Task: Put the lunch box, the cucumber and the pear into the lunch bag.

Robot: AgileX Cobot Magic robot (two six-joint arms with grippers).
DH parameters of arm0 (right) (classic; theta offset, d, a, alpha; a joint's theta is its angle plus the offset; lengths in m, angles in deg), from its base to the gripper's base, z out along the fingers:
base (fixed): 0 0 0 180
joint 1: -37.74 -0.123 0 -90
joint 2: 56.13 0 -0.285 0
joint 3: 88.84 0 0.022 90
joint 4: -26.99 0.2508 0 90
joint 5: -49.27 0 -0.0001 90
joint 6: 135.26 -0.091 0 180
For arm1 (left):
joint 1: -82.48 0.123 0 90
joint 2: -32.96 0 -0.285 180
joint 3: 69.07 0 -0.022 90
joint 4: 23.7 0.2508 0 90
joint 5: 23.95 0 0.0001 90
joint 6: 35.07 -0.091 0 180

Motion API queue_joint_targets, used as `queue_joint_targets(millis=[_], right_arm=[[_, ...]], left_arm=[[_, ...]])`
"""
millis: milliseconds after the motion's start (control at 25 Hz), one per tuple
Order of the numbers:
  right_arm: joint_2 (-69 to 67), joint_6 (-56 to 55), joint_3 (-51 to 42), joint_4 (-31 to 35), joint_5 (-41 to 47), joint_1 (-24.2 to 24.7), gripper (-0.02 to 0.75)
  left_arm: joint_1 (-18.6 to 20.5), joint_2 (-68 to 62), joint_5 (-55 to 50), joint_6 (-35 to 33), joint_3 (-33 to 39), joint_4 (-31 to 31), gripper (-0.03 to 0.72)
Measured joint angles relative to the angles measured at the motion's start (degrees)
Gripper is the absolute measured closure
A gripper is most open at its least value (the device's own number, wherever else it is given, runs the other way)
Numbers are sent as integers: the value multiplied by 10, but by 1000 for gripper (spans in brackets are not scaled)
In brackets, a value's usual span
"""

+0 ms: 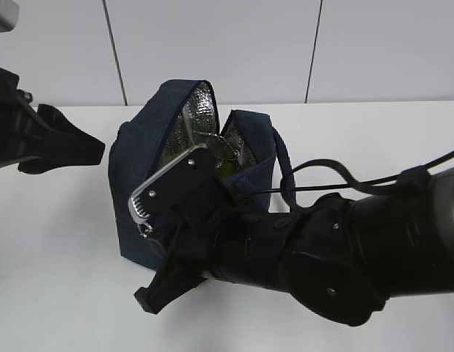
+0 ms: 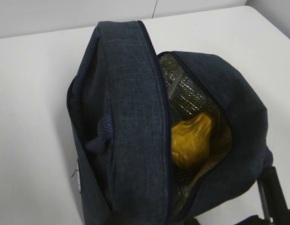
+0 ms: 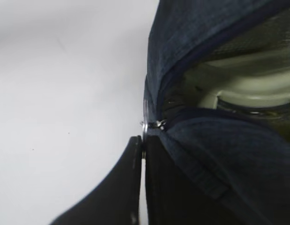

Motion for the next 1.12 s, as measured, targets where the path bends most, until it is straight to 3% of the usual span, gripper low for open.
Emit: queue_joint_targets(millis=[480, 880, 1000, 1120], right_arm=[[49, 5, 13, 0, 42, 0, 738], [61, 17, 64, 0, 106, 0, 738], [61, 20, 70, 0, 114, 0, 738], [61, 24, 72, 0, 118, 0, 738]], left_arm=[[0, 0, -51, -22, 0, 2, 447], [1, 0, -59, -99, 0, -2, 447], [28, -3, -87, -164, 0, -67, 447], [97, -18, -151, -287, 4, -182, 447]])
